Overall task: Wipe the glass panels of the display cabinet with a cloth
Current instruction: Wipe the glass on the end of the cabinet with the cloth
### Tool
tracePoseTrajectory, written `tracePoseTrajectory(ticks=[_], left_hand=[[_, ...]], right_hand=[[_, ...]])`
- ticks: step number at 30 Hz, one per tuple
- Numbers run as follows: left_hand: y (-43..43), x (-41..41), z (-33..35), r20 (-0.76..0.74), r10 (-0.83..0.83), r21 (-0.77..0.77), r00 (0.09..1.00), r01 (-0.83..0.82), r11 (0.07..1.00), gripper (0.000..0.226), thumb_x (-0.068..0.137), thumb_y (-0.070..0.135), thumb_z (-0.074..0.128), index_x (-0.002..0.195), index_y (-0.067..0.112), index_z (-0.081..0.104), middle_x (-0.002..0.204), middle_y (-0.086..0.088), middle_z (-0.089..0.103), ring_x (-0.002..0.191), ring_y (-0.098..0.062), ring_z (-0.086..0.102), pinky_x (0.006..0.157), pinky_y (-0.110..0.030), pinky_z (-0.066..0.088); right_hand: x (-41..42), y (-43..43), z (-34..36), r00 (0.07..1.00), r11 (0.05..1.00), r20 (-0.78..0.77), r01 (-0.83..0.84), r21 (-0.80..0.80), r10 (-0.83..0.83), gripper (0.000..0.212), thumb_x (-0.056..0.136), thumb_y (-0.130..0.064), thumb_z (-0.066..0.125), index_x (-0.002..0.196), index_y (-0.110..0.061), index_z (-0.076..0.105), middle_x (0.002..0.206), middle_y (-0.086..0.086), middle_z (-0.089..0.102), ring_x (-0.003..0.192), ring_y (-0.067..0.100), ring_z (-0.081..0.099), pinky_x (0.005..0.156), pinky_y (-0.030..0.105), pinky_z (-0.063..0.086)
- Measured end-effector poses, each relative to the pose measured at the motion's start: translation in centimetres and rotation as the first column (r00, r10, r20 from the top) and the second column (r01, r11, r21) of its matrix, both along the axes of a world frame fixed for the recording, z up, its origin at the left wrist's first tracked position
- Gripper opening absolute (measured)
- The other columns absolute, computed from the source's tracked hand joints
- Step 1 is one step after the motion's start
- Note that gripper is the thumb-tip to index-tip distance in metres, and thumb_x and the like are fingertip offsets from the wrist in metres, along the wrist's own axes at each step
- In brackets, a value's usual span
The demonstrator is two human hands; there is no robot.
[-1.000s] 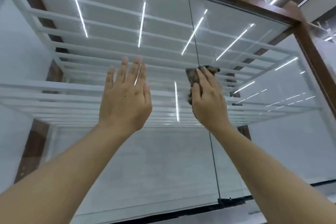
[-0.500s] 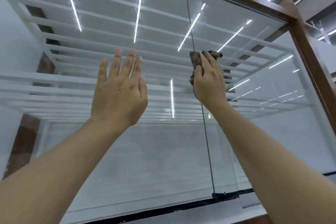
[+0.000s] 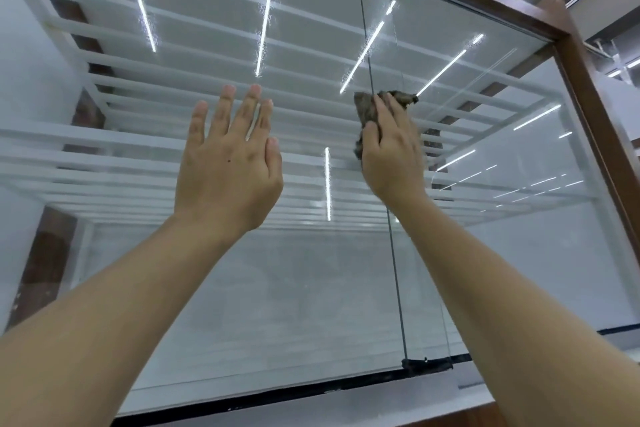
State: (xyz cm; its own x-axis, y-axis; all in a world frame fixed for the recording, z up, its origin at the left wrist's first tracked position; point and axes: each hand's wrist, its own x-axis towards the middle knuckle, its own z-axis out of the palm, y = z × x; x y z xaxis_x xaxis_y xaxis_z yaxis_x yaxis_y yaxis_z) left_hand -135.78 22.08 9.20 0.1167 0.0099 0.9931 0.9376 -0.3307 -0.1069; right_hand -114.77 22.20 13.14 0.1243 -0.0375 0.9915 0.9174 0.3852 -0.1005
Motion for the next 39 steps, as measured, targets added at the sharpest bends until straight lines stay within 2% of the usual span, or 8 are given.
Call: tracePoseTrajectory(ticks=[6, 13, 17, 19, 25, 32, 36, 39], left_hand=[[0.1, 0.2, -0.6, 0.023, -0.032, 0.010, 0.999, 0.032, 0.999, 0.062, 0.103, 0.038, 0.009, 0.161, 0.017, 0.010, 0.170, 0.000, 0.000, 0.157, -0.021, -0.005, 0.126, -0.044, -0.005], [0.4, -0.1, -5.8, 0.017, -0.037, 0.029, 0.999, 0.036, 0.999, 0.064, 0.103, 0.041, 0.014, 0.159, 0.012, 0.020, 0.168, -0.004, 0.011, 0.157, -0.025, 0.005, 0.127, -0.047, 0.001], [0.7, -0.9, -7.3, -0.003, -0.032, 0.058, 0.999, 0.033, 0.998, 0.062, 0.104, 0.040, 0.018, 0.159, 0.011, 0.021, 0.168, -0.005, 0.014, 0.156, -0.025, 0.007, 0.127, -0.047, 0.003], [0.7, -0.9, -7.4, -0.005, -0.034, 0.056, 0.999, 0.034, 0.998, 0.062, 0.104, 0.040, 0.019, 0.159, 0.010, 0.021, 0.168, -0.005, 0.014, 0.156, -0.026, 0.007, 0.127, -0.047, 0.003], [0.5, -0.8, -7.4, 0.002, -0.030, 0.047, 1.000, 0.030, 0.998, 0.063, 0.104, 0.042, 0.016, 0.160, 0.012, 0.020, 0.168, -0.005, 0.011, 0.157, -0.024, 0.004, 0.127, -0.046, 0.000], [0.5, -0.7, -7.5, -0.004, -0.043, 0.055, 0.999, 0.044, 0.998, 0.062, 0.104, 0.040, 0.017, 0.159, 0.011, 0.020, 0.168, -0.006, 0.012, 0.157, -0.025, 0.004, 0.127, -0.047, 0.001], [0.6, -0.9, -7.4, -0.006, -0.060, 0.062, 0.998, 0.060, 0.996, 0.061, 0.104, 0.039, 0.018, 0.159, 0.012, 0.021, 0.168, -0.005, 0.013, 0.157, -0.024, 0.004, 0.127, -0.045, 0.000], [0.6, -1.0, -7.2, 0.004, -0.094, 0.077, 0.996, 0.094, 0.993, 0.058, 0.104, 0.033, 0.021, 0.158, 0.010, 0.026, 0.167, -0.005, 0.018, 0.156, -0.023, 0.009, 0.127, -0.043, 0.001]], right_hand=[[0.8, -1.3, -16.5, 0.981, 0.998, 0.185, -0.043, -0.039, 0.049, 0.054, 0.105, -0.033, 0.027, 0.157, -0.016, 0.026, 0.164, -0.005, 0.023, 0.152, 0.003, 0.012, 0.124, 0.032, 0.017], [0.3, -0.5, -4.0, 0.998, 0.997, -0.010, -0.067, -0.040, 0.067, 0.053, 0.106, -0.029, 0.026, 0.157, -0.012, 0.028, 0.165, 0.004, 0.023, 0.151, 0.016, 0.015, 0.126, 0.038, 0.010], [1.8, -1.9, -17.7, 0.968, 0.981, 0.202, -0.119, -0.153, 0.149, 0.055, 0.108, -0.032, 0.029, 0.160, -0.029, 0.014, 0.166, -0.013, 0.008, 0.149, 0.017, 0.022, 0.117, 0.054, 0.032], [2.8, -2.5, -21.5, 0.963, 0.972, 0.229, -0.096, -0.213, 0.146, 0.056, 0.106, -0.039, 0.024, 0.158, -0.037, 0.004, 0.165, -0.023, -0.002, 0.153, 0.011, 0.013, 0.121, 0.054, 0.025], [2.3, -1.3, -13.8, 0.997, 0.988, 0.026, -0.065, -0.139, 0.069, 0.057, 0.105, -0.033, 0.027, 0.159, -0.015, 0.022, 0.166, 0.001, 0.016, 0.152, 0.014, 0.013, 0.125, 0.044, 0.021], [2.9, -2.6, -21.6, 0.985, 0.986, 0.162, -0.033, -0.166, 0.060, 0.056, 0.105, -0.038, 0.024, 0.158, -0.025, 0.013, 0.167, -0.010, 0.009, 0.152, 0.003, 0.007, 0.122, 0.019, 0.010], [0.8, -1.3, -9.2, 0.994, 0.996, -0.104, -0.031, -0.086, 0.022, 0.060, 0.102, -0.035, 0.022, 0.157, -0.011, 0.027, 0.165, 0.006, 0.022, 0.151, 0.019, 0.016, 0.125, 0.044, 0.018], [-4.5, -1.1, -8.2, 0.996, 0.996, 0.064, -0.053, -0.076, 0.058, 0.056, 0.104, -0.030, 0.027, 0.156, -0.011, 0.029, 0.165, 0.006, 0.023, 0.151, 0.020, 0.016, 0.124, 0.045, 0.020]])
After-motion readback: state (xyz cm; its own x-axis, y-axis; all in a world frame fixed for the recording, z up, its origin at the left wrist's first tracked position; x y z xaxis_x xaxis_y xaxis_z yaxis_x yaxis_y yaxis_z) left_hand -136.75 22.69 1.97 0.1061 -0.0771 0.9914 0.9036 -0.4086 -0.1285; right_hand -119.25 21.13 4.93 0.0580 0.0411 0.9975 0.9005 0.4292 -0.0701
